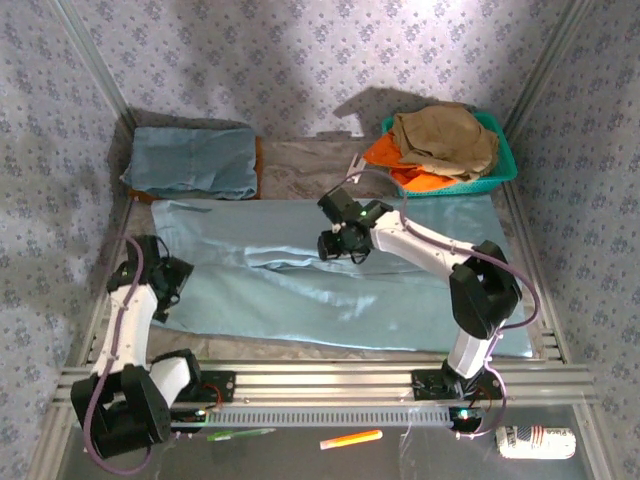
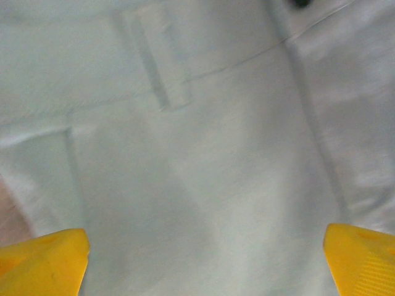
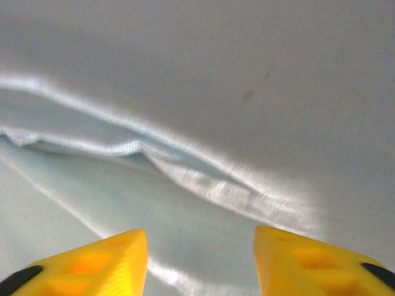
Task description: Fold and stack the trousers
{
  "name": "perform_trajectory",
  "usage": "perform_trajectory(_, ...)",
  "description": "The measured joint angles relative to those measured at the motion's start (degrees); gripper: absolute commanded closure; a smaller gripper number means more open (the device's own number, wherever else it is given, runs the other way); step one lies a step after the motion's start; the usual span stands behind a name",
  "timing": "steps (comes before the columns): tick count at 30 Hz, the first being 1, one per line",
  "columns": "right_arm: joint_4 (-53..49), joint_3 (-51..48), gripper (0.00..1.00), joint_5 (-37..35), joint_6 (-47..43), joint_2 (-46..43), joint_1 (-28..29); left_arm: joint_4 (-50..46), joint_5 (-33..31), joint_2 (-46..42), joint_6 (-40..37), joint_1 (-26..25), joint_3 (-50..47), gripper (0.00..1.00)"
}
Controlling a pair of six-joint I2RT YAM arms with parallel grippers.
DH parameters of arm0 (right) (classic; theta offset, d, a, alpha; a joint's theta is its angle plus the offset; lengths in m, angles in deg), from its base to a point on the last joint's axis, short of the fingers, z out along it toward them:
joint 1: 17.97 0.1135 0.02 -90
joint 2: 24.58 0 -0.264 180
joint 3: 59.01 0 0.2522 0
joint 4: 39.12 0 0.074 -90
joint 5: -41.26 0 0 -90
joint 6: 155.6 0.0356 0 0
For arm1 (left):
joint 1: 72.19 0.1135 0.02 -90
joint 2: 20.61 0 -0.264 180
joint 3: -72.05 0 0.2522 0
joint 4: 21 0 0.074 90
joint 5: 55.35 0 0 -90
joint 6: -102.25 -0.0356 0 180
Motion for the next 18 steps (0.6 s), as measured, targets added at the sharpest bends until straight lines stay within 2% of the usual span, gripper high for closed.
perform_trajectory(6,-6.0,-10.6,0.39,-2.5,-1.1,-7.4,9.9,-6.1,-0.8,-9.6,1.9,-3.8,-3.4,0.06)
perform_trajectory(11,-8.5,-16.5,0.39,-2.8,0.1,-10.4,17.6,-7.3,-1.5,-13.7,4.6,-11.0,-6.5,0.1)
perform_trajectory(16,-9.2,-18.7,0.46,-4.7,3.0,-9.3,15.6,-6.1,-1.6,-12.7,6.7,-14.5,-11.6,0.26)
perform_trajectory(18,-8.2,-18.8,0.6,-5.1,3.7,-9.0,11.8,-5.0,-1.4,-12.1,7.0,-14.6,-13.2,0.35)
